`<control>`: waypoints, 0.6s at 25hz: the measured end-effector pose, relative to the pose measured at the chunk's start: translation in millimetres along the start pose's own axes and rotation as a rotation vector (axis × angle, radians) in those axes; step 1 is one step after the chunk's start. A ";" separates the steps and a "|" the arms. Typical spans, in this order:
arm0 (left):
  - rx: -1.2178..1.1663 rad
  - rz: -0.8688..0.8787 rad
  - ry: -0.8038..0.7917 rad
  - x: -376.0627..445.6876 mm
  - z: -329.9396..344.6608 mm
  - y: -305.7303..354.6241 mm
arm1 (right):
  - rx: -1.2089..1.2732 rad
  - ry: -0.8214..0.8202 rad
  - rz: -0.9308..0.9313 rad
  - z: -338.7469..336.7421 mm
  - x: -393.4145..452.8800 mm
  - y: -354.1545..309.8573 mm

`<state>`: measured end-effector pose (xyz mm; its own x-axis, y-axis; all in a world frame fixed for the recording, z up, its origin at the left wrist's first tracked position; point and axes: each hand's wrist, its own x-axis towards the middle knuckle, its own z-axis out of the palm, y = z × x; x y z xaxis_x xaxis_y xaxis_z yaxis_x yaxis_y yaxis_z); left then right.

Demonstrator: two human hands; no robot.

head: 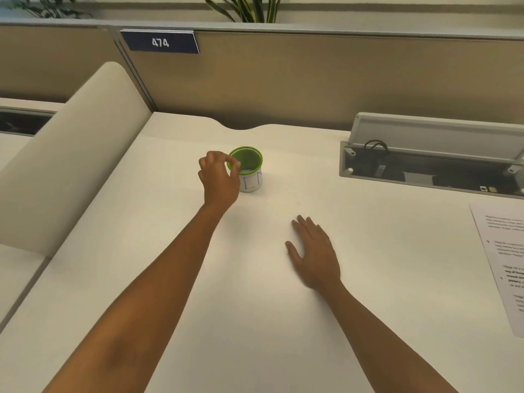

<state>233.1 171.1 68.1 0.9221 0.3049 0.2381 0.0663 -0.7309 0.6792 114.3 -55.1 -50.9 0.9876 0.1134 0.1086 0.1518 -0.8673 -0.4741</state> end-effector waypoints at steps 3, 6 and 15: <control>0.070 -0.057 -0.067 22.4 2.1 -3.0 | 0.006 0.013 -0.008 0.1 -1.1 -0.5; 0.095 -0.069 -0.101 32.8 -0.3 -7.2 | 0.011 0.026 -0.013 -0.2 -1.8 -0.1; -0.102 -0.121 -0.120 27.4 -6.5 1.9 | 0.027 0.042 -0.026 -0.3 -2.1 -0.7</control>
<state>256.0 182.1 80.5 0.9491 0.3073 0.0695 0.1465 -0.6258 0.7661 112.1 -54.9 -50.5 0.9808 0.1146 0.1576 0.1788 -0.8508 -0.4942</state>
